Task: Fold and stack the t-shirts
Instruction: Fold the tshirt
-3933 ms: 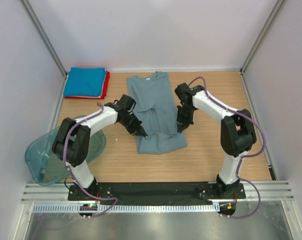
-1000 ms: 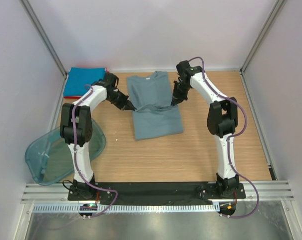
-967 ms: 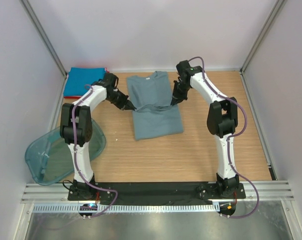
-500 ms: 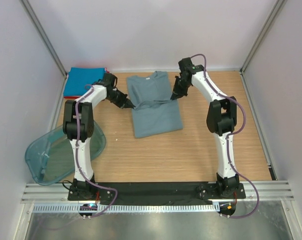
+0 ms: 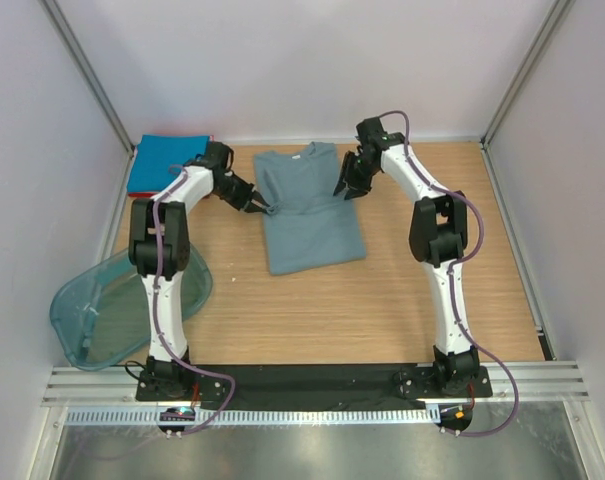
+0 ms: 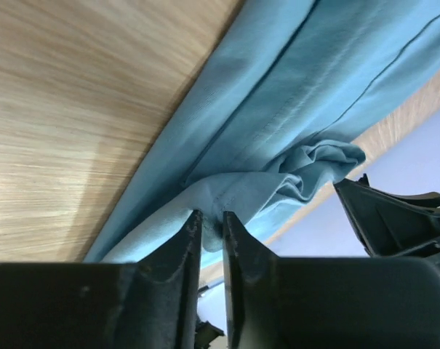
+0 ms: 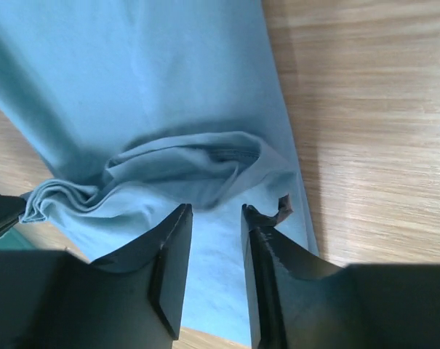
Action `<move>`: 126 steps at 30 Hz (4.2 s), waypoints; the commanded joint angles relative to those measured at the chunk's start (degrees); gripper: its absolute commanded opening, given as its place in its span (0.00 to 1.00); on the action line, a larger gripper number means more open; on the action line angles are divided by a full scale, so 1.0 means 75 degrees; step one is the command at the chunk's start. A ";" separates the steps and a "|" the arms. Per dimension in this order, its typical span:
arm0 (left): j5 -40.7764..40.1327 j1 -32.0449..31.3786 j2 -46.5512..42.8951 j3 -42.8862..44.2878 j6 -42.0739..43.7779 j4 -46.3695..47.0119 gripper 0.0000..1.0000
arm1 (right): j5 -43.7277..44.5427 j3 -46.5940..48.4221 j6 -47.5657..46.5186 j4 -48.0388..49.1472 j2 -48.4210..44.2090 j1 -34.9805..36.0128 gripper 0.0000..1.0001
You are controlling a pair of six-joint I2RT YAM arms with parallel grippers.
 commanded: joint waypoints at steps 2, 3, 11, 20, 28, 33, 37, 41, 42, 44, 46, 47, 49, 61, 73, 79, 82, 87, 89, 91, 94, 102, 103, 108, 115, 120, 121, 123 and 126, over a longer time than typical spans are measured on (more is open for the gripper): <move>-0.0344 0.0148 -0.0389 0.0498 0.0562 -0.0236 0.24 | -0.0004 0.0419 0.0071 0.0065 -0.0477 -0.0172 0.50; -0.0588 0.0136 -0.0471 0.0522 0.0655 -0.0306 0.25 | -0.0027 0.0361 0.0072 0.0053 -0.0559 -0.0183 0.51; -0.1329 -0.0262 -0.1257 0.0172 0.1289 -0.0391 0.24 | -0.0238 -0.0846 0.0001 0.0368 -0.1134 -0.0207 0.25; -0.0485 -0.0438 -0.0601 0.0018 0.1547 0.0525 0.22 | -0.0531 -0.0438 -0.0268 0.0533 -0.0350 -0.0195 0.31; -0.0942 -0.0286 -0.0203 0.0193 0.1559 0.0923 0.22 | -0.0648 0.0149 -0.0209 0.0486 0.0108 -0.0277 0.38; -0.1223 -0.0087 0.0254 0.0908 0.1442 0.0713 0.22 | -0.0601 -0.0002 -0.0361 0.0229 -0.0220 -0.0383 0.46; -0.1621 -0.0040 0.0126 0.1377 0.1827 0.0268 0.23 | -0.0624 -0.0319 -0.0397 0.0076 -0.0758 -0.0441 0.55; -0.1927 -0.0121 -0.0564 0.1144 0.2296 0.0127 0.24 | -0.0659 -0.0834 -0.0490 0.0041 -0.1391 -0.0441 0.58; -0.1915 -0.0145 -0.0833 0.0900 0.2425 0.0127 0.24 | -0.0764 -0.1114 -0.0502 0.0018 -0.1601 -0.0441 0.58; -0.1822 -0.0227 -0.1034 0.0641 0.2519 0.0127 0.24 | -0.0835 -0.1489 -0.0607 0.0029 -0.1836 -0.0441 0.61; -0.1506 -0.0309 -0.1163 0.0255 0.2532 0.0197 0.24 | -0.0824 -0.2122 -0.0724 0.0111 -0.2152 -0.0430 0.63; -0.1331 -0.0367 -0.1187 0.0113 0.2485 0.0220 0.23 | -0.0859 -0.2321 -0.0853 0.0123 -0.2223 -0.0430 0.64; -0.0885 -0.0426 -0.1338 -0.0365 0.2415 0.0209 0.23 | -0.0999 -0.2767 -0.1005 0.0065 -0.2329 -0.0441 0.66; -0.1258 -0.1036 -0.2827 -0.2195 0.3000 -0.0998 0.30 | -0.1808 -0.4983 -0.1498 0.0989 -0.2752 -0.0453 0.54; -0.0966 -0.1329 -0.3179 -0.4105 0.2614 0.0032 0.33 | -0.1984 -0.6495 -0.1381 0.1646 -0.3477 -0.0442 0.46; -0.0626 -0.1352 -0.3132 -0.4481 0.2426 0.0665 0.34 | -0.2089 -0.6788 -0.1206 0.1798 -0.3724 -0.0453 0.41; -0.0754 -0.1376 -0.3108 -0.4622 0.2449 0.0654 0.34 | -0.2078 -0.7034 -0.1124 0.1927 -0.3888 -0.0442 0.39; -0.0884 -0.1388 -0.3261 -0.4856 0.2496 0.0654 0.31 | -0.2031 -0.7653 -0.0971 0.2196 -0.4227 -0.0453 0.25; -0.0884 -0.1399 -0.3273 -0.4892 0.2508 0.0666 0.21 | -0.2043 -0.7842 -0.0831 0.2314 -0.4321 -0.0442 0.20; -0.0826 -0.1411 -0.3284 -0.4904 0.2496 0.0701 0.12 | -0.2054 -0.8065 -0.0760 0.2443 -0.4438 -0.0453 0.14; -0.0662 -0.1434 -0.3378 -0.4950 0.2461 0.0713 0.00 | -0.1985 -0.8241 -0.0678 0.2408 -0.4614 -0.0442 0.08; -0.0966 -0.1563 -0.3999 -0.5430 0.2204 -0.0470 0.00 | -0.1668 -0.9212 -0.0268 0.2057 -0.5750 -0.0430 0.01; -0.0954 -0.1587 -0.4104 -0.5524 0.2180 -0.0517 0.00 | -0.1610 -0.9342 -0.0210 0.2033 -0.5868 -0.0430 0.01; -0.0814 -0.1692 -0.4690 -0.6028 0.1946 -0.0530 0.00 | -0.1527 -1.0196 0.0072 0.2056 -0.6664 -0.0290 0.01; -0.0474 -0.1950 -0.5007 -0.6391 0.1641 -0.0541 0.07 | -0.1340 -1.0679 0.0353 0.2033 -0.7169 -0.0091 0.06; -0.0625 -0.2301 -0.5019 -0.6649 0.1407 -0.0658 0.07 | -0.0918 -1.0959 0.0529 0.1741 -0.7380 0.0214 0.09; -0.0777 -0.2360 -0.5019 -0.6673 0.1372 -0.0740 0.09 | -0.0860 -1.0983 0.0529 0.1670 -0.7380 0.0238 0.11; -0.0930 -0.2535 -0.5077 -0.6673 0.1313 -0.0939 0.13 | -0.0812 -1.1019 0.0494 0.1448 -0.7334 0.0227 0.17; -0.1258 -0.2618 -0.5393 -0.6429 0.1254 -0.1034 0.17 | -0.0649 -1.0832 0.0389 0.0981 -0.7473 0.0227 0.29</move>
